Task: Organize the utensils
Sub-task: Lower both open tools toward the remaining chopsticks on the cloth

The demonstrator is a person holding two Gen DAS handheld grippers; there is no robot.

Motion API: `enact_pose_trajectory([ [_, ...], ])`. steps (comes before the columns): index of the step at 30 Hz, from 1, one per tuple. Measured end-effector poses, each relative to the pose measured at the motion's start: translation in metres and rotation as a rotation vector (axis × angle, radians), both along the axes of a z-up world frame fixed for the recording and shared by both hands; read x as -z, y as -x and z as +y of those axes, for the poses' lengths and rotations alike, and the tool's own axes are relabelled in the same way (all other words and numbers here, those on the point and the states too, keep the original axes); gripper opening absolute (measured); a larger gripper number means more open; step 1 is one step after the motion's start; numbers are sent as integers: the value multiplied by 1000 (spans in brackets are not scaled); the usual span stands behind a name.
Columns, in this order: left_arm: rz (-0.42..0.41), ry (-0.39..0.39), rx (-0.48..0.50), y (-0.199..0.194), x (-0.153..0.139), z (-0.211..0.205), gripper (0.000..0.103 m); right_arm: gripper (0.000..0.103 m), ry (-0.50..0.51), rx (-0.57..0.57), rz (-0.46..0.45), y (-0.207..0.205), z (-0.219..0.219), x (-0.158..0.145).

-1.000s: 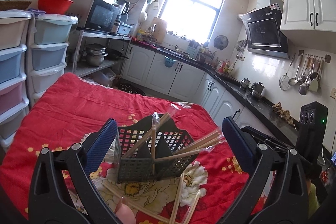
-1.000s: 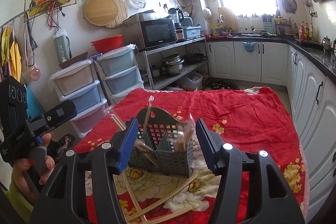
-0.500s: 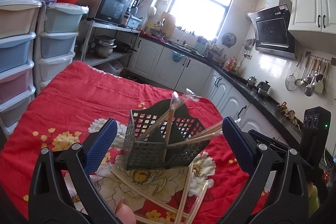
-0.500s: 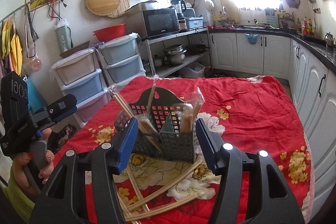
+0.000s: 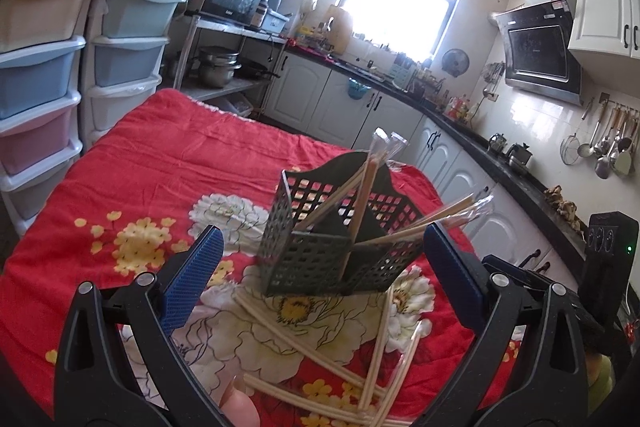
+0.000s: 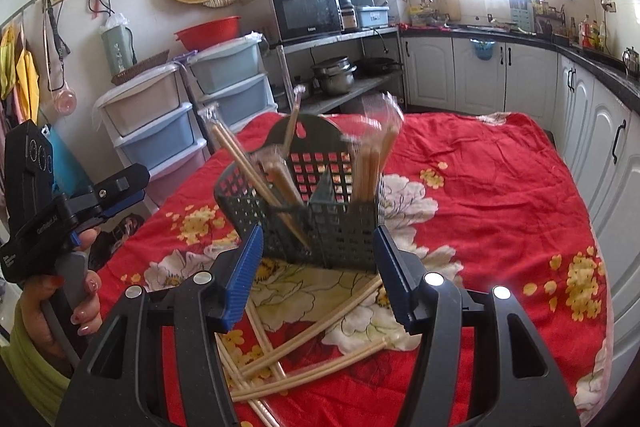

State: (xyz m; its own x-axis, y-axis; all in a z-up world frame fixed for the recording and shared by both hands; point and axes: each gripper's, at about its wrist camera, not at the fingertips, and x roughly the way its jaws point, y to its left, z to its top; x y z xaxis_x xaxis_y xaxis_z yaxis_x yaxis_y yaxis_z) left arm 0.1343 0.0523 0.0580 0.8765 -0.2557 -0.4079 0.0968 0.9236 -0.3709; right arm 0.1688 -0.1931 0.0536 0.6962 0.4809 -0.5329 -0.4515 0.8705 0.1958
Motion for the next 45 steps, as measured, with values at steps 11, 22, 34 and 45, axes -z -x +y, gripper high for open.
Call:
enact_pose_trajectory([
  [11, 74, -29, -21, -6, 27, 0, 92, 55, 33, 17, 62, -1, -2, 27],
  [22, 146, -41, -31, -16, 54, 1, 92, 55, 48, 49, 135, -2, -9, 55],
  [34, 251, -40, 0, -32, 81, -5, 92, 55, 62, 90, 200, -6, -18, 78],
  [45, 310, 6, 22, -46, 94, -5, 92, 55, 70, 124, 269, -11, -25, 93],
])
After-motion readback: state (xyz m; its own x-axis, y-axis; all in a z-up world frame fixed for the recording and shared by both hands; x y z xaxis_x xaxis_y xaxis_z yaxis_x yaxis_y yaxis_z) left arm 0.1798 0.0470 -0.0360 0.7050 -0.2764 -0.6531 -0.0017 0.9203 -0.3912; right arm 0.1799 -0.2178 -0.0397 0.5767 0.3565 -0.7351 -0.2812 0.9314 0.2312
